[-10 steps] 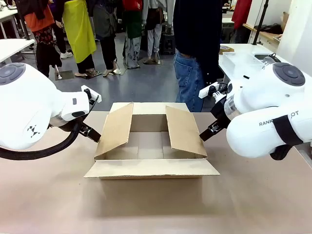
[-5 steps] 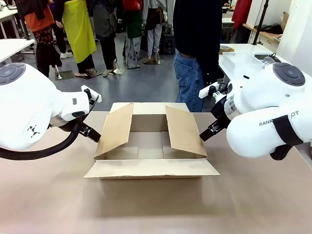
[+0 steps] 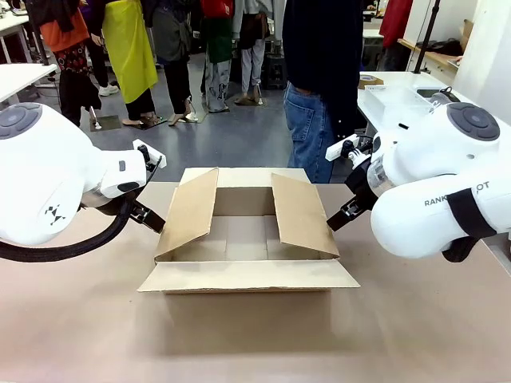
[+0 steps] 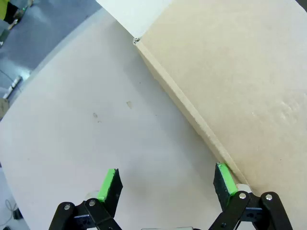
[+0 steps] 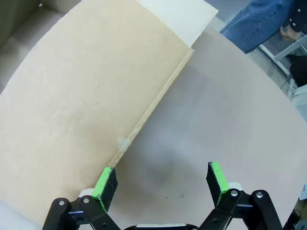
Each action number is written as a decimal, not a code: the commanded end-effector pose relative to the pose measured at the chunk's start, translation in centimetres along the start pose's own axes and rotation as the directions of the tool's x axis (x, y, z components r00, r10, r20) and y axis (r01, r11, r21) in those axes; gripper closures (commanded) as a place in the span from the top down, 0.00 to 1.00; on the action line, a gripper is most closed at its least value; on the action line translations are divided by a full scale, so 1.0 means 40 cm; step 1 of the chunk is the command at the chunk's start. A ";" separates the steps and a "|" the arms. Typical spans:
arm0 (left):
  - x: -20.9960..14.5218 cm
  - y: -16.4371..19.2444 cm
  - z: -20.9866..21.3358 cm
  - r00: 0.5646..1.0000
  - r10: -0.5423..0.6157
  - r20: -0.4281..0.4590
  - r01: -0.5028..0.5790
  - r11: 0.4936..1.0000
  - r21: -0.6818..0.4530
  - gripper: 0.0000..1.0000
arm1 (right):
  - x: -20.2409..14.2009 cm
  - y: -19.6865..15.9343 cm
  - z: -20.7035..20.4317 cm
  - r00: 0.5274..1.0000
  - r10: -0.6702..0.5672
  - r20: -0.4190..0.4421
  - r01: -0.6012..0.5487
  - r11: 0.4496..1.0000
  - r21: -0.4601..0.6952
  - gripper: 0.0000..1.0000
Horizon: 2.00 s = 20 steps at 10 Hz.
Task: Pack the gift set into the box.
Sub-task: Place both hands on the side flaps of the Package Box and spread them outward.
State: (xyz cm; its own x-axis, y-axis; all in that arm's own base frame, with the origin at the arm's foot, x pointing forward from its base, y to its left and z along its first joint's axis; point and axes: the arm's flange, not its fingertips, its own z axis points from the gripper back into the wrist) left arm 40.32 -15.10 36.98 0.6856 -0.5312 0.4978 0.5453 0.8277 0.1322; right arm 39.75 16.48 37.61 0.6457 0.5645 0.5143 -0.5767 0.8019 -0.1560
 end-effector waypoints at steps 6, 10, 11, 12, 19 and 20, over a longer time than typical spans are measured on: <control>-0.021 0.105 0.404 0.974 0.220 0.050 -0.217 0.975 -0.051 1.00 | -0.003 -0.150 0.381 0.971 -0.226 -0.082 0.236 0.959 0.159 1.00; -0.143 0.223 0.519 0.988 0.147 0.035 -0.113 0.870 -0.479 1.00 | -0.228 -0.407 0.539 0.810 -0.566 -0.153 0.572 0.705 0.420 1.00; -0.195 0.303 0.496 0.979 0.205 0.006 -0.155 0.755 -0.637 1.00 | -0.311 -0.485 0.554 0.727 -0.672 -0.142 0.634 0.576 0.516 1.00; -0.257 0.389 0.461 0.943 0.333 -0.013 -0.231 0.625 -0.745 1.00 | -0.395 -0.542 0.551 0.643 -0.755 -0.133 0.655 0.451 0.607 1.00; -0.505 0.560 0.359 0.740 0.671 -0.050 -0.351 0.321 -0.880 1.00 | -0.666 -0.629 0.414 0.357 -0.896 -0.265 0.672 0.050 0.739 1.00; -0.505 0.560 0.359 0.740 0.671 -0.050 -0.351 0.321 -0.880 1.00 | -0.666 -0.629 0.414 0.357 -0.896 -0.265 0.672 0.050 0.739 1.00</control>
State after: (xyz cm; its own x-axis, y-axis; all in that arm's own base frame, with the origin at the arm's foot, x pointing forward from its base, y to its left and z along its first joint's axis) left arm 32.35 16.96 41.07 0.9113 0.1770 0.3716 0.3141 0.2844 -0.9058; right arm 29.50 -22.12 40.13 0.8785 -0.4726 0.0694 0.0650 0.2622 0.9628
